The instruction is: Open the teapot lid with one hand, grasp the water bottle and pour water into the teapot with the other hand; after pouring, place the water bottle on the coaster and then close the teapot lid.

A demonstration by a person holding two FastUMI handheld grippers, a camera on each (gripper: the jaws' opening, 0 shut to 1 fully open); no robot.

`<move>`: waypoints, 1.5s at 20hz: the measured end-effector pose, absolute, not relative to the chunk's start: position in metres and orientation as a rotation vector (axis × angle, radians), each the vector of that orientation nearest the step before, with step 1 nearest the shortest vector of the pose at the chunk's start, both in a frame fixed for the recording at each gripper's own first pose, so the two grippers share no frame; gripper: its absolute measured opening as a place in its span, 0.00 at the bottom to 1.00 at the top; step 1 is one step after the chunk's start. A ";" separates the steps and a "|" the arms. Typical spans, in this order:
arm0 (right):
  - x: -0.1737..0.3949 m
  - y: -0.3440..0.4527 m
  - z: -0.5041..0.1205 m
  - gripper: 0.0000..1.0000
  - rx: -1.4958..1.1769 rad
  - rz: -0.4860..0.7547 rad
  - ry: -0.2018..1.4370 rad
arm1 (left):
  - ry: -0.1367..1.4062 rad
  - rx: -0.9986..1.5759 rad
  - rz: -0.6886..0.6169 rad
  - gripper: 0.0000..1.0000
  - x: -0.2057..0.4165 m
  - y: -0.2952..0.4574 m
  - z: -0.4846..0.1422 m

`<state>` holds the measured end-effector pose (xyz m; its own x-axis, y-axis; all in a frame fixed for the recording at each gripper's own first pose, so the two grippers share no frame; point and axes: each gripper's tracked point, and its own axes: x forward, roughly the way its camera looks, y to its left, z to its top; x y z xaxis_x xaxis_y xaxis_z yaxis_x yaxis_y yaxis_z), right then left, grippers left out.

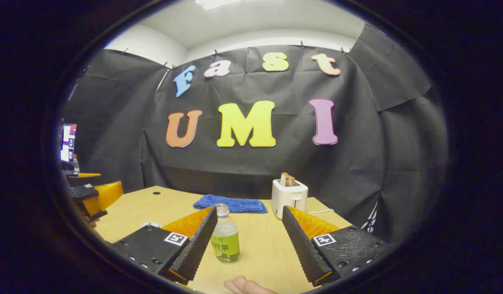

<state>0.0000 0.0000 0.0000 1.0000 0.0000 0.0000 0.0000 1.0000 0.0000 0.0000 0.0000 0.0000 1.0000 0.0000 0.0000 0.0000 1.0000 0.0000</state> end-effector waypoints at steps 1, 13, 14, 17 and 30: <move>0.000 0.000 -0.004 0.98 0.000 0.008 0.007 | 0.009 -0.011 0.023 0.98 0.000 0.012 -0.004; 0.012 -0.018 -0.018 0.95 -0.077 -0.032 0.043 | 0.036 -0.009 0.013 0.98 0.012 0.036 -0.022; 0.011 -0.021 -0.015 0.95 -0.080 -0.038 0.034 | 0.034 -0.014 0.008 0.98 0.013 0.035 -0.022; 0.010 -0.025 -0.011 0.98 -0.072 -0.050 0.018 | 0.030 -0.016 -0.021 0.98 0.013 0.030 -0.021; 0.016 -0.010 -0.026 0.97 -0.131 -0.035 0.033 | 0.000 -0.029 -0.119 0.98 0.040 0.010 -0.047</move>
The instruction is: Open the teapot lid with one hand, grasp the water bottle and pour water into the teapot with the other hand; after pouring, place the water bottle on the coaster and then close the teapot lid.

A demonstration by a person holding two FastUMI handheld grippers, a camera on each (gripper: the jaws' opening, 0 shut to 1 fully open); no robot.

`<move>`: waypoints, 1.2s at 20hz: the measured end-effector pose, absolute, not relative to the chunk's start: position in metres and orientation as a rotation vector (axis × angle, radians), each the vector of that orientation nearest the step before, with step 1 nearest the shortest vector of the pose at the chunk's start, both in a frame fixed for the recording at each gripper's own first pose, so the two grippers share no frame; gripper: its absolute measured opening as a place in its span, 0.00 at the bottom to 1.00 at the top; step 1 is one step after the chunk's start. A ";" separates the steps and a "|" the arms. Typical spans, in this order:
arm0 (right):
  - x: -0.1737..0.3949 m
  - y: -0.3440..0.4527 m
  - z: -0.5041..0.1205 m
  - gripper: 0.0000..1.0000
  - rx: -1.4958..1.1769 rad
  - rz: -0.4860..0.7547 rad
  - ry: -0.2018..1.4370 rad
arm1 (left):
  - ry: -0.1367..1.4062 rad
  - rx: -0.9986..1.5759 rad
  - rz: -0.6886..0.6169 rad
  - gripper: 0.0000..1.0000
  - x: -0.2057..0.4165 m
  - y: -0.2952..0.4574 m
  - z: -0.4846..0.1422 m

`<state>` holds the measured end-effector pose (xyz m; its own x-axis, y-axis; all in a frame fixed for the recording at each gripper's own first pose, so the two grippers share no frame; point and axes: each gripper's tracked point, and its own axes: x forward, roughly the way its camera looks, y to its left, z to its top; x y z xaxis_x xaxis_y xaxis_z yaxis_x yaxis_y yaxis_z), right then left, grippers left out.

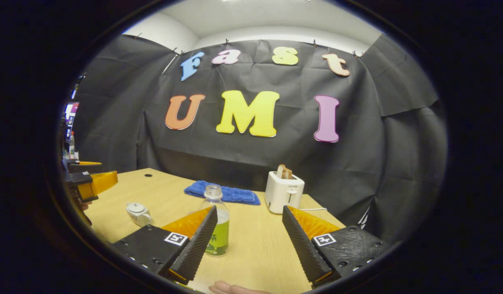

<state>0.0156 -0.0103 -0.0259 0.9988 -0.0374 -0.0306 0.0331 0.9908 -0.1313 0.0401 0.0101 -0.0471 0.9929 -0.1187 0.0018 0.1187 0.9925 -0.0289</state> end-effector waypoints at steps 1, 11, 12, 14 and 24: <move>0.018 -0.010 -0.028 0.95 -0.136 -0.034 0.035 | 0.010 -0.033 -0.116 0.98 0.045 0.010 -0.054; 0.034 -0.020 -0.048 0.95 -0.136 -0.059 0.088 | 0.089 -0.026 -0.109 0.95 0.098 -0.002 -0.105; 0.035 -0.020 -0.048 0.95 -0.139 -0.060 0.089 | 0.103 -0.018 -0.115 0.93 0.097 -0.004 -0.112; 0.036 -0.020 -0.050 0.95 -0.138 -0.058 0.091 | 0.123 0.012 -0.091 0.88 0.102 0.002 -0.118; 0.036 -0.017 -0.053 0.95 -0.151 -0.056 0.094 | 0.160 0.023 -0.142 0.40 0.111 -0.004 -0.134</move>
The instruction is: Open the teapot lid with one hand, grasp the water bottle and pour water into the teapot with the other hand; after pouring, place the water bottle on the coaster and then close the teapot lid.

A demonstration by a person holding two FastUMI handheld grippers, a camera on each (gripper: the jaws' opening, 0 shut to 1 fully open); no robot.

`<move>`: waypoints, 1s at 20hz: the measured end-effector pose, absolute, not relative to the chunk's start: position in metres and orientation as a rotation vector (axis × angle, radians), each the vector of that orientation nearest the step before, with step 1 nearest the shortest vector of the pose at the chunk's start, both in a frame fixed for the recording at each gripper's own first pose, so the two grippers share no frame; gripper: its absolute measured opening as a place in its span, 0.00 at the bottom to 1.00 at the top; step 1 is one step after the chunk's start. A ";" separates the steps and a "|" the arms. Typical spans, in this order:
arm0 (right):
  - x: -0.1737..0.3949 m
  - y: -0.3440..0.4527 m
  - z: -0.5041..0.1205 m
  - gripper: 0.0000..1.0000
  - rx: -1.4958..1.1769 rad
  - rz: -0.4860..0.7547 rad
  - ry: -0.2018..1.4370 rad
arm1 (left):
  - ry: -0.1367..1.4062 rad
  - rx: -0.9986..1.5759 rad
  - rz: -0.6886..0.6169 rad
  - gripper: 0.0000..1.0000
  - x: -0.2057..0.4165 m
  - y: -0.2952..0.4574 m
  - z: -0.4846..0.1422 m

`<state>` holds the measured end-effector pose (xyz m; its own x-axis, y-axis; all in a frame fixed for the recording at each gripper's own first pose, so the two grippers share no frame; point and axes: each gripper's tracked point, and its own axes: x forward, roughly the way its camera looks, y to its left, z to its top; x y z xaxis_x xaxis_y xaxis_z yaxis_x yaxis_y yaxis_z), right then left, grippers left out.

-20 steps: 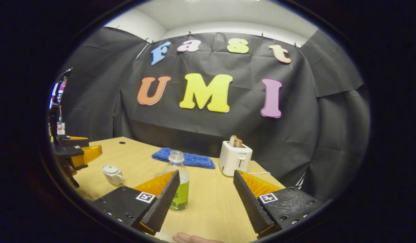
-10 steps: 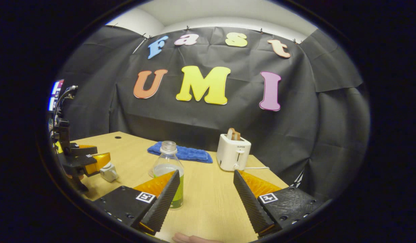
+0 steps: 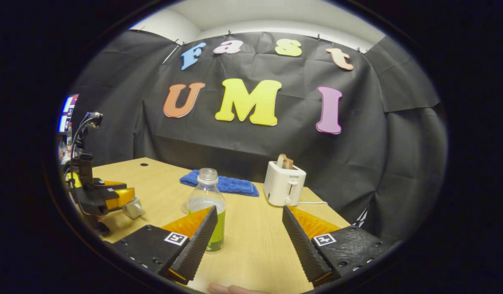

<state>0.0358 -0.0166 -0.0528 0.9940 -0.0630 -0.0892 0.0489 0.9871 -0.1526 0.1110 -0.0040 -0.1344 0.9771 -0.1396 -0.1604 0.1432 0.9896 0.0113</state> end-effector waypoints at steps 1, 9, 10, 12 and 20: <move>0.037 -0.017 -0.053 0.97 -0.149 -0.057 0.096 | 0.163 0.025 -0.133 0.31 0.111 -0.002 -0.135; 0.038 -0.013 -0.056 0.95 -0.153 -0.052 0.102 | 0.158 0.020 -0.136 0.04 0.110 -0.003 -0.132; 0.037 -0.012 -0.056 0.95 -0.154 -0.052 0.099 | 0.160 0.019 -0.132 0.04 0.109 -0.002 -0.131; 0.037 -0.010 -0.056 0.95 -0.153 -0.049 0.098 | 0.169 0.015 -0.118 0.04 0.107 0.003 -0.129; 0.034 0.014 -0.059 0.95 -0.138 0.010 0.085 | 0.097 -0.012 -0.115 0.03 0.086 0.013 -0.082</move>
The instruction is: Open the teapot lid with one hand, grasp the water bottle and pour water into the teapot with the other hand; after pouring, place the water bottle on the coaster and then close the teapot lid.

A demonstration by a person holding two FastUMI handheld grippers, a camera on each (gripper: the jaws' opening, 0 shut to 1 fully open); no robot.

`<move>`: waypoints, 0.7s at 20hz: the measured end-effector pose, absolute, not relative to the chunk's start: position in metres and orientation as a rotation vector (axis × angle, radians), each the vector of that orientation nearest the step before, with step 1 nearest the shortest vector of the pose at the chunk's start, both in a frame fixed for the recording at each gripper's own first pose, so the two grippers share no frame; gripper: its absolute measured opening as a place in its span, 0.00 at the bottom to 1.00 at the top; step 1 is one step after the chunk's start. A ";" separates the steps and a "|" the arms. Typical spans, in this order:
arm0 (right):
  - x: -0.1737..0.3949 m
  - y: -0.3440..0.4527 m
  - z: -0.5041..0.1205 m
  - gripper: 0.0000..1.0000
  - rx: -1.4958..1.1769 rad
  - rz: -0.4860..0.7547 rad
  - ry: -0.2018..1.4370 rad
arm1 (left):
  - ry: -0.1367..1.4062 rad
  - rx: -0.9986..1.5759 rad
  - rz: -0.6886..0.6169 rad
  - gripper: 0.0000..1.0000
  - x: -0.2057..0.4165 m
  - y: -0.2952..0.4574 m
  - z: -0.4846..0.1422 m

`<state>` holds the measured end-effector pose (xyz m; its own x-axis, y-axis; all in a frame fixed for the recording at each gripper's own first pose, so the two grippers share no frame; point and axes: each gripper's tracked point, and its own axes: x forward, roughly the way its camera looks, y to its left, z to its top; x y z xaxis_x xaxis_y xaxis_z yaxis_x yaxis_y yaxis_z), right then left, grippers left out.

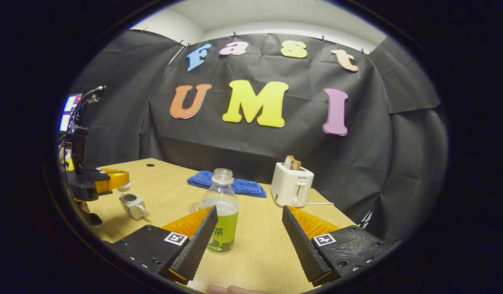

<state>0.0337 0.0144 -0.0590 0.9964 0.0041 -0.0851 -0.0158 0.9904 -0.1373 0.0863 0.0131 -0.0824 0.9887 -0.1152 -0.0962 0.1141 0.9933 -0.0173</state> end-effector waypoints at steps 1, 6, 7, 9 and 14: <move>0.034 0.021 -0.063 0.98 -0.126 0.024 0.089 | 0.097 -0.020 -0.117 0.03 0.082 0.016 -0.079; 0.040 0.044 -0.079 0.98 -0.107 0.040 0.078 | 0.088 -0.101 -0.198 0.03 0.056 0.019 -0.057; 0.042 0.048 -0.083 0.96 -0.098 0.042 0.081 | 0.093 -0.104 -0.188 0.03 0.053 0.027 -0.057; 0.046 0.052 -0.090 0.98 -0.065 0.043 0.078 | 0.073 -0.107 -0.190 0.03 0.046 0.032 -0.046; 0.059 0.055 -0.107 0.95 0.003 0.026 0.097 | 0.064 -0.092 -0.203 0.03 0.030 0.037 -0.031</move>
